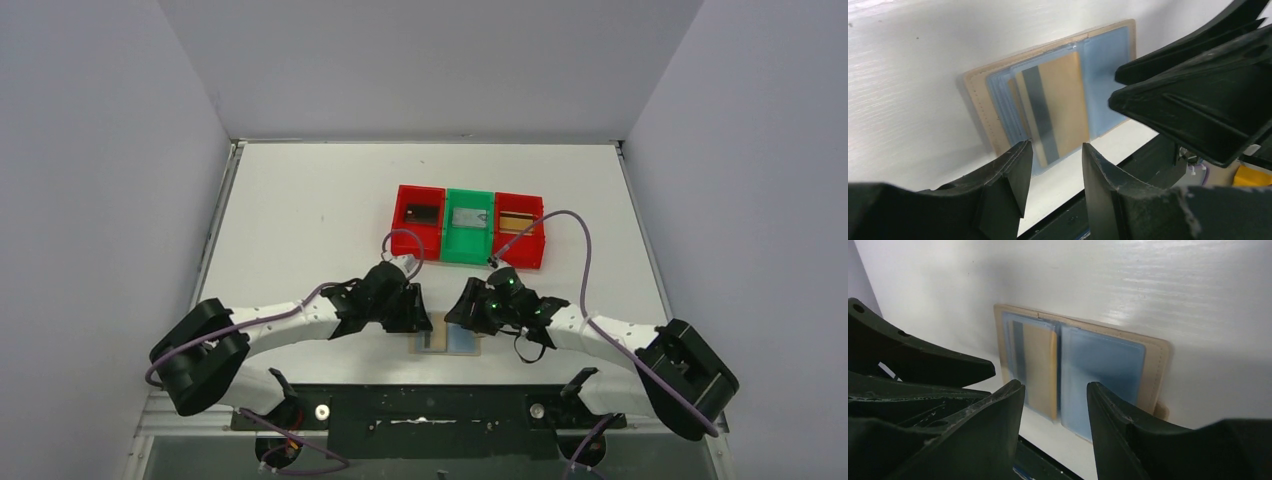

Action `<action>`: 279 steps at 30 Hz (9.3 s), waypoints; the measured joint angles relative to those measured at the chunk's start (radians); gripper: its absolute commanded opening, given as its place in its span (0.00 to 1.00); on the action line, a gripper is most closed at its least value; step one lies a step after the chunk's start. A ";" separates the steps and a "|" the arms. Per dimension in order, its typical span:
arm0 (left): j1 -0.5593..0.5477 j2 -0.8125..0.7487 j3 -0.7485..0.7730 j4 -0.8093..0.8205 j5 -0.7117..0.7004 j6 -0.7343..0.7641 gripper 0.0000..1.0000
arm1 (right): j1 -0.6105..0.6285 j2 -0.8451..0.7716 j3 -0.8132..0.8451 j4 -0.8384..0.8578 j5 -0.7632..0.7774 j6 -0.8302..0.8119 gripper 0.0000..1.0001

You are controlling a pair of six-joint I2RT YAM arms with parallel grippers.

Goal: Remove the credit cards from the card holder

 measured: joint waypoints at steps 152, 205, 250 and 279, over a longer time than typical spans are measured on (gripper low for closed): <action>-0.095 0.055 0.158 -0.132 -0.201 -0.024 0.42 | -0.111 -0.019 -0.318 0.466 -0.211 0.182 0.37; -0.100 0.236 0.185 -0.075 -0.142 -0.050 0.00 | -0.147 0.019 -0.280 0.416 -0.188 0.110 0.00; -0.111 0.177 0.193 0.005 0.035 -0.043 0.24 | -0.073 -0.168 -0.188 0.085 -0.116 0.084 0.32; -0.173 0.288 0.262 -0.099 -0.021 -0.028 0.17 | -0.036 -0.213 -0.357 0.312 -0.105 0.253 0.00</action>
